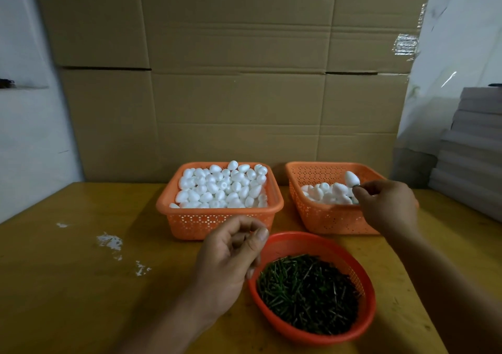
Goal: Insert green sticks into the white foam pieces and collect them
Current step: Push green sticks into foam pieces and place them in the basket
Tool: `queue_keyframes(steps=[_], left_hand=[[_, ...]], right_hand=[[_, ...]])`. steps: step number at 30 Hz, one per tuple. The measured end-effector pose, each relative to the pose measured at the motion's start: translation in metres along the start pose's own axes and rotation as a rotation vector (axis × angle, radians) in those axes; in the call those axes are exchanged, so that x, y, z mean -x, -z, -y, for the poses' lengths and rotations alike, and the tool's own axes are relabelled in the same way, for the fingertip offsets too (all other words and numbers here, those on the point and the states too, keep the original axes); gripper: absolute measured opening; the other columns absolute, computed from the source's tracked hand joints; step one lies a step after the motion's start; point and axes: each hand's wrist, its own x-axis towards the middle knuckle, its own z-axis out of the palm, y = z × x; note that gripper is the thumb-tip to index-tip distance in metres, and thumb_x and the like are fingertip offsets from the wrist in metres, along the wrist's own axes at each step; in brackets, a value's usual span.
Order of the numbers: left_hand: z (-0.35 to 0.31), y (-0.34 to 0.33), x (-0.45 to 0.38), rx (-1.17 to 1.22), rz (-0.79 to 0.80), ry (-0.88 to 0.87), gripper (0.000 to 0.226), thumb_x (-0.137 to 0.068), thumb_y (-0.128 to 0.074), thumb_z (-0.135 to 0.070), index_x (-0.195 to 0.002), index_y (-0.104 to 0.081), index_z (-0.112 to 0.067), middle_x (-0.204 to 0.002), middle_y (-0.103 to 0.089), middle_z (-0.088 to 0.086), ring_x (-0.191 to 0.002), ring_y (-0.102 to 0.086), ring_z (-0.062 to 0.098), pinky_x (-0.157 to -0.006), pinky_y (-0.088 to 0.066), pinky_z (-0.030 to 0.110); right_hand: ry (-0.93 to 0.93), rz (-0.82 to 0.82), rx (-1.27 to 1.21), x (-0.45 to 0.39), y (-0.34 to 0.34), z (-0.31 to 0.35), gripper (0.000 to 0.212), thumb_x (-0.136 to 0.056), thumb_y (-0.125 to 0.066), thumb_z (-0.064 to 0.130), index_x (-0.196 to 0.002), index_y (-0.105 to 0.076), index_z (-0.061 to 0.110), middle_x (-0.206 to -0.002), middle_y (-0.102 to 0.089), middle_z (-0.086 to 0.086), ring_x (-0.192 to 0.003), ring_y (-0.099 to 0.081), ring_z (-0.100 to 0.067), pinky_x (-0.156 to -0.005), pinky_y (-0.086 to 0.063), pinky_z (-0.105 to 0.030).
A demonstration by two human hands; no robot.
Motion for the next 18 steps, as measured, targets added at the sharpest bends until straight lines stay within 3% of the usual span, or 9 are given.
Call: queue_keyframes(steps=[2,4,8,12,15,18], left_hand=[[0.001,0.000,0.000,-0.001,0.007,-0.002,0.026,-0.082,-0.070,-0.050,-0.092,-0.070,-0.026,-0.064,-0.056,0.005,-0.054,-0.051,0.014,-0.049,-0.040,0.019],[0.001,0.000,0.000,0.007,0.008,0.002,0.032,-0.077,-0.069,-0.053,-0.091,-0.070,-0.024,-0.064,-0.055,0.005,-0.054,-0.050,0.015,-0.049,-0.040,0.020],[0.002,-0.001,0.000,0.006,0.006,0.012,0.022,-0.083,-0.070,-0.044,-0.090,-0.069,-0.024,-0.063,-0.055,0.004,-0.055,-0.050,0.014,-0.049,-0.041,0.021],[0.000,-0.002,0.001,0.006,-0.007,0.007,0.015,-0.084,-0.066,-0.038,-0.089,-0.069,-0.024,-0.062,-0.055,0.003,-0.055,-0.050,0.012,-0.049,-0.041,0.020],[0.000,-0.001,0.001,-0.003,-0.006,0.002,0.016,-0.084,-0.066,-0.038,-0.088,-0.068,-0.023,-0.062,-0.055,0.003,-0.055,-0.050,0.012,-0.050,-0.041,0.021],[0.002,0.000,0.000,-0.008,-0.018,0.000,0.016,-0.084,-0.066,-0.036,-0.083,-0.065,-0.020,-0.061,-0.055,0.002,-0.055,-0.050,0.011,-0.050,-0.041,0.021]], right_hand=[[0.006,0.013,0.179,-0.013,-0.006,-0.007,0.023,-0.093,-0.064,0.034,-0.081,-0.078,0.021,-0.075,-0.067,-0.002,-0.100,-0.057,-0.035,-0.078,-0.046,-0.038],[-0.021,0.054,0.298,-0.021,-0.012,-0.010,0.029,-0.092,-0.061,0.034,-0.070,-0.074,0.020,-0.064,-0.053,0.004,-0.108,-0.049,-0.037,-0.077,-0.035,-0.038],[-0.110,0.140,0.458,-0.038,-0.023,-0.011,0.026,-0.087,-0.064,0.031,-0.067,-0.064,0.015,-0.066,-0.047,0.001,-0.111,-0.048,-0.032,-0.079,-0.029,-0.040],[-0.122,0.187,0.507,-0.046,-0.028,-0.009,0.030,-0.087,-0.067,0.040,-0.073,-0.054,0.017,-0.078,-0.048,-0.002,-0.113,-0.048,-0.034,-0.081,-0.032,-0.041],[-0.138,0.222,0.514,-0.046,-0.027,-0.004,0.030,-0.087,-0.066,0.042,-0.076,-0.054,0.017,-0.087,-0.051,-0.005,-0.114,-0.049,-0.034,-0.087,-0.036,-0.043],[-0.118,0.181,0.456,-0.037,-0.021,0.000,0.025,-0.091,-0.061,0.037,-0.076,-0.060,0.017,-0.080,-0.052,-0.002,-0.112,-0.048,-0.034,-0.089,-0.037,-0.043]])
